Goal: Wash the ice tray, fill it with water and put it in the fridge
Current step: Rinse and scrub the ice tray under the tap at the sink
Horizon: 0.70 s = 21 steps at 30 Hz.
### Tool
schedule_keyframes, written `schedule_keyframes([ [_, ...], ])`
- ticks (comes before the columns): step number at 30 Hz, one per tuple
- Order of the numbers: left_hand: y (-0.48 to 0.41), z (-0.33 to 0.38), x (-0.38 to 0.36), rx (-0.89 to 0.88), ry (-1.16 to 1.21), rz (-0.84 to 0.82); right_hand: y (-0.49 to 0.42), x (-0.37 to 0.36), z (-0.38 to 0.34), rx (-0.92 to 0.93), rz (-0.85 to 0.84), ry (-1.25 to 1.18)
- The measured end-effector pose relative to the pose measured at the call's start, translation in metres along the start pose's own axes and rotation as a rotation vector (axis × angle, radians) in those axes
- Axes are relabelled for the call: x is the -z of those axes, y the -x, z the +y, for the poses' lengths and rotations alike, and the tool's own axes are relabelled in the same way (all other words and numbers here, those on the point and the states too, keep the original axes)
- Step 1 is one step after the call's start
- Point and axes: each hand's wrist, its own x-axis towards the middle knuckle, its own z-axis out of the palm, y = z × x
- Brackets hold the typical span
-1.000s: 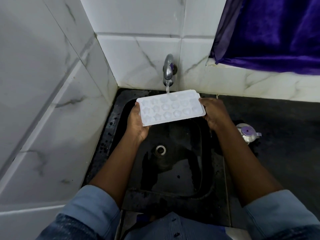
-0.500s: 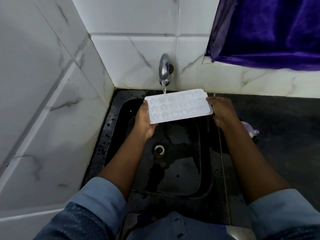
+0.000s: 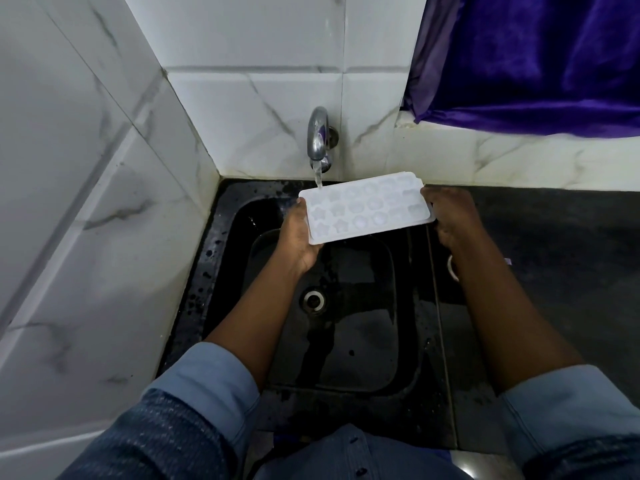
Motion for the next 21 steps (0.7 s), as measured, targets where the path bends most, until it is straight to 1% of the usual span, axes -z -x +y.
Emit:
schedule_keyframes([
  [2, -0.002, 0.003, 0.0, -0.009, -0.004, -0.003, -0.003, -0.003, -0.002, 0.016, 0.007, 0.004],
  [9, -0.01, 0.018, 0.01, -0.034, 0.044, 0.006, -0.013, -0.025, -0.005, -0.042, -0.039, 0.032],
  [15, -0.011, 0.032, 0.029, -0.064, 0.083, -0.003, -0.015, -0.051, -0.006, -0.043, -0.081, 0.064],
  [21, -0.012, 0.042, 0.053, -0.114, 0.067, -0.025, -0.012, -0.075, -0.003, -0.04, -0.114, 0.098],
])
